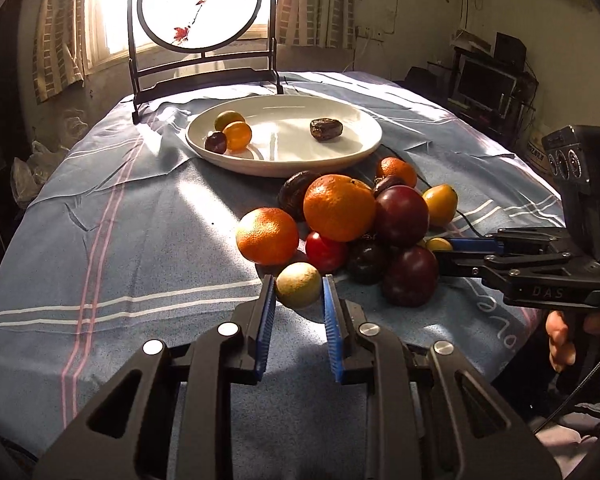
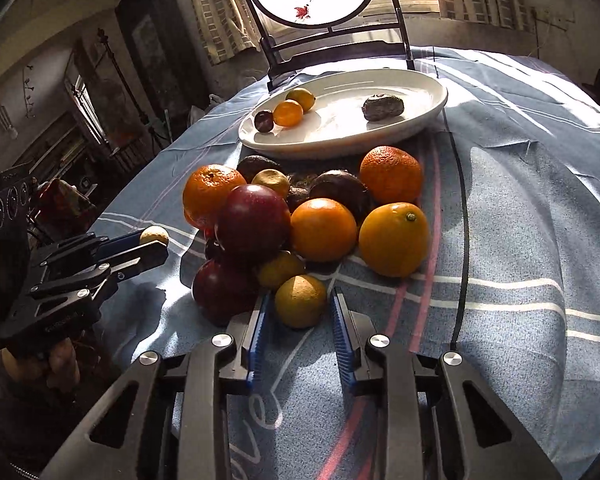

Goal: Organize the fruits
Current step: 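Grasp a green-yellow round fruit with the left gripper while the right grasps a small yellow fruit, then place the green fruit on the plate with the left gripper while the right places the yellow fruit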

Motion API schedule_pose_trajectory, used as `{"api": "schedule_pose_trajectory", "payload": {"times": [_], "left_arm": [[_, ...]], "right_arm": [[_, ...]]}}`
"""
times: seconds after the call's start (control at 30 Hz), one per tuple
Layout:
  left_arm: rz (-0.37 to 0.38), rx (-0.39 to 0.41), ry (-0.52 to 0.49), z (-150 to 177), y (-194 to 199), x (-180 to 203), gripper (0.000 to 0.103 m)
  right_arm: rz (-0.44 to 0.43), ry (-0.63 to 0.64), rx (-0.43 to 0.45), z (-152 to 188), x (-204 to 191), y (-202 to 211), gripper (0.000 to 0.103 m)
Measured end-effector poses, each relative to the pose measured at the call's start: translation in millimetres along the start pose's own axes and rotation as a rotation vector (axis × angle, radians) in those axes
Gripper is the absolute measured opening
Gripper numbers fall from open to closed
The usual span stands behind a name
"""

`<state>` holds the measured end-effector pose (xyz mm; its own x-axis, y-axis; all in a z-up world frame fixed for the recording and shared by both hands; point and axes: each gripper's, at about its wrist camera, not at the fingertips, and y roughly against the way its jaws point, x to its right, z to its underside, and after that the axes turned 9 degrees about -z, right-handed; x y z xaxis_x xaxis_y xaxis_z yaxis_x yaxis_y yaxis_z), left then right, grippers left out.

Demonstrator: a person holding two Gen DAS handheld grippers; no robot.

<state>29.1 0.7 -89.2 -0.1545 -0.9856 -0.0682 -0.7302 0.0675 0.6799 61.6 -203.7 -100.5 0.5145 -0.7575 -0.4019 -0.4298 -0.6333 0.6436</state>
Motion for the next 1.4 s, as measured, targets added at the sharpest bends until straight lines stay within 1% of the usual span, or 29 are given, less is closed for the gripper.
{"api": "schedule_pose_trajectory", "payload": {"times": [0.1, 0.23, 0.33, 0.43, 0.53, 0.6, 0.77, 0.83, 0.87, 0.9, 0.97, 1.0, 1.03, 1.07, 1.1, 1.17, 1.23, 1.33, 1.4], "left_arm": [[0.003, 0.001, 0.009, 0, -1, 0, 0.022], [0.006, 0.026, 0.026, -3, 7, -4, 0.022], [0.009, 0.059, 0.036, -13, 16, -8, 0.022], [0.016, 0.081, 0.04, -37, 14, -12, 0.022], [0.033, 0.082, 0.046, -66, -3, -13, 0.022], [0.045, 0.061, 0.051, -86, -22, -14, 0.022], [0.033, -0.005, 0.071, -121, -72, -15, 0.022], [0.002, -0.027, 0.081, -129, -88, -17, 0.023], [-0.014, -0.033, 0.089, -132, -92, -19, 0.026], [-0.026, -0.034, 0.098, -134, -93, -21, 0.029], [-0.024, -0.008, 0.112, -133, -84, -24, 0.046], [-0.029, 0.014, 0.107, -131, -76, -25, 0.05], [-0.04, 0.036, 0.096, -127, -66, -24, 0.057], [-0.047, 0.055, 0.085, -122, -57, -24, 0.06], [-0.046, 0.064, 0.076, -115, -49, -24, 0.06], [-0.034, 0.061, 0.062, -101, -36, -25, 0.06], [-0.038, 0.056, 0.048, -83, -25, -27, 0.06], [-0.084, 0.044, 0.012, -55, -14, -30, 0.06], [-0.097, 0.033, -0.017, -39, -9, -30, 0.06]], "right_arm": [[-0.003, -0.001, 0.018, 1, -1, 6, 0.027], [-0.027, 0.001, 0.076, -8, -3, 28, 0.027], [-0.045, 0.003, 0.133, -27, -2, 47, 0.027], [-0.052, -0.009, 0.168, -58, 5, 54, 0.027], [-0.063, -0.033, 0.165, -94, 18, 41, 0.027], [-0.063, -0.059, 0.146, -114, 26, 22, 0.027], [-0.024, -0.093, 0.1, -143, 39, -25, 0.027], [-0.014, -0.112, 0.111, -150, 45, -33, 0.029], [-0.013, -0.128, 0.124, -152, 48, -33, 0.037], [-0.015, -0.142, 0.141, -152, 49, -31, 0.047], [-0.025, -0.13, 0.154, -149, 46, -24, 0.048], [-0.015, -0.11, 0.156, -146, 42, -20, 0.048], [-0.001, -0.09, 0.157, -141, 38, -14, 0.048], [0.004, -0.075, 0.158, -134, 34, -9, 0.048], [0.006, -0.065, 0.158, -127, 31, -3, 0.048], [0.005, -0.061, 0.163, -109, 29, 10, 0.048], [0.016, -0.066, 0.175, -90, 28, 23, 0.048], [0.044, -0.066, 0.193, -60, 29, 40, 0.048], [0.057, -0.07, 0.193, -45, 30, 49, 0.048]]}}
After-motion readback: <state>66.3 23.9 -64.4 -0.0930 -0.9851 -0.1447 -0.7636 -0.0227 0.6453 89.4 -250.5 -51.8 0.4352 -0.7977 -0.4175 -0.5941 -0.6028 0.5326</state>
